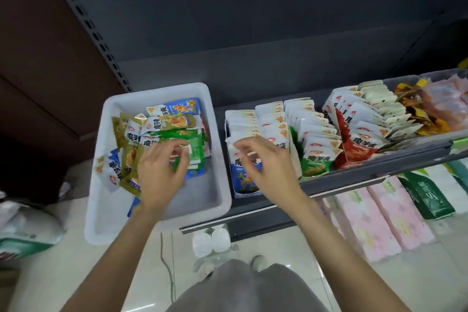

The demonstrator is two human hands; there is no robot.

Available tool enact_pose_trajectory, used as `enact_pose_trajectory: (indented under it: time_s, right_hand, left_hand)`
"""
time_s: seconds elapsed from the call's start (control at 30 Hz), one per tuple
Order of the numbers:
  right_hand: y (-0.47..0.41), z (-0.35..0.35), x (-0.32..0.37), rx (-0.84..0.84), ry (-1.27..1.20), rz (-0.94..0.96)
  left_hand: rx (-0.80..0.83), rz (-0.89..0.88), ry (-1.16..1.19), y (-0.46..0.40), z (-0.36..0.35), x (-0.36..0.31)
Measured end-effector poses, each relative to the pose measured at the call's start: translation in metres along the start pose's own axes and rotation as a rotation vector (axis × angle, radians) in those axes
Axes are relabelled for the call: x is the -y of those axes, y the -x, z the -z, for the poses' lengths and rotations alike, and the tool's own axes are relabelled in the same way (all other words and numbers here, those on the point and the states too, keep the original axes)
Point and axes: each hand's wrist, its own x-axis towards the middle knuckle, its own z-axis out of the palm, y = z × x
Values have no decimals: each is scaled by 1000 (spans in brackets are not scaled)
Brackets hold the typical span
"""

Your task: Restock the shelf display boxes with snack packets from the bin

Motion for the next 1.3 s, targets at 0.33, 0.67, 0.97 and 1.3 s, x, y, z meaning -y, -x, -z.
enact_pose_trajectory:
  time_s: [0.33, 0.67, 0.97, 1.3]
  right_hand:
    - [-89, -164, 15, 585, 508, 51]
    - [-81, -152, 36, 486, 646, 173]
    - [-55, -65, 44, 30, -644, -680]
    - [-35, -7, 46, -99, -887, -710]
  left_hand:
    - [495, 167, -348, 16, -3, 88]
    - [357, 486, 71, 11, 8, 91]
    - [293, 362, 471, -4, 53, 47]
    - [335, 415, 694, -25, 43, -14]
